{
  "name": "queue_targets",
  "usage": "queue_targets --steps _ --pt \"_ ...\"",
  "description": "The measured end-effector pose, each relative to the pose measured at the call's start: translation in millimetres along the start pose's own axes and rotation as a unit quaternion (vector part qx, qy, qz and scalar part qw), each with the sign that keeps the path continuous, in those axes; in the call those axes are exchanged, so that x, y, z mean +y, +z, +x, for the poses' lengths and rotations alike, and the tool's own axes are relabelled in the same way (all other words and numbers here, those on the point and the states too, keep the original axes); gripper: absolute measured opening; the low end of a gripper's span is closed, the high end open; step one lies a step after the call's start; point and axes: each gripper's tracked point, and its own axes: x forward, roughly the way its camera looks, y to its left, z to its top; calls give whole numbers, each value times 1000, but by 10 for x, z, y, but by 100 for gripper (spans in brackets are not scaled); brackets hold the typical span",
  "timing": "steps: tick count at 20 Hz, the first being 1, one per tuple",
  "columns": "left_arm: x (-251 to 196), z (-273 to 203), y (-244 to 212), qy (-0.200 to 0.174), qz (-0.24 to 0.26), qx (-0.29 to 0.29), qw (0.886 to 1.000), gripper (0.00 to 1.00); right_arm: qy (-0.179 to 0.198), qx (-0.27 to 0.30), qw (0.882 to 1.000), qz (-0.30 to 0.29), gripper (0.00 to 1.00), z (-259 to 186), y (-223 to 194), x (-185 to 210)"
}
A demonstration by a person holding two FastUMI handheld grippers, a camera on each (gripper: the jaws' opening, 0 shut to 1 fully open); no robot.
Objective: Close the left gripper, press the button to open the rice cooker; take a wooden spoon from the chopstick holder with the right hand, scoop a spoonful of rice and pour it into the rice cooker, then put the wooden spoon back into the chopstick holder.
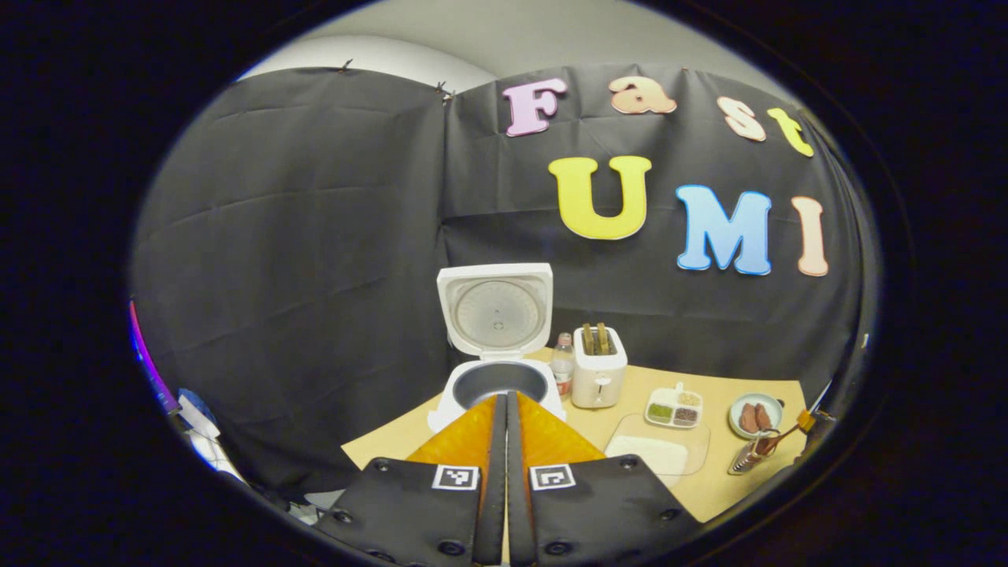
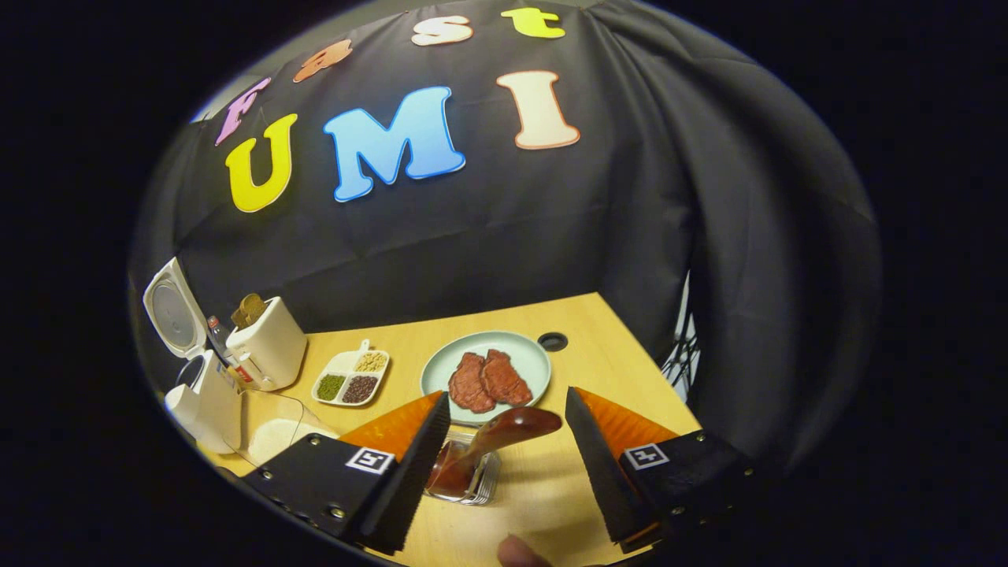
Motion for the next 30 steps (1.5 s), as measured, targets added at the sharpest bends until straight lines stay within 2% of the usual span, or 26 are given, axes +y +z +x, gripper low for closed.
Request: queue_targets --steps 2,3,5,6,7,11,12,14,19,24,26,30 --pt "-22 -130 -6 -7 -8 -3 1000 11 7 13 1000 14 87 102 -155 -8" --pt "-11 -191 10 -6 -12 -7 1000 24 12 21 999 21 86 128 -203 25" --pt "31 -297 18 -2 -12 -13 1000 41 6 21 999 37 67 200 -207 16" --pt "68 -344 27 3 -8 -15 1000 41 16 22 998 51 58 265 -215 61" --pt "83 -382 23 5 -6 -18 1000 48 20 26 997 66 38 280 -210 95" --pt "165 -532 -54 19 -12 -13 1000 89 38 30 993 111 19 316 -181 151" --pt "170 -576 -59 20 -13 -13 1000 91 38 31 992 115 15 324 -179 145" --pt "175 -638 -88 18 -12 -15 1000 100 45 40 992 113 15 281 -174 183" --pt "245 -776 -109 16 -15 -16 1000 100 49 20 995 81 14 42 60 272" --pt "378 -944 -8 8 -32 -46 998 100 48 -14 998 41 15 -359 573 350" --pt "489 -1002 32 4 -47 -61 997 100 61 -22 997 30 15 -610 781 495" --pt "836 -1152 77 -13 -75 -86 993 100 95 -36 995 -1 15 -1115 993 1043"
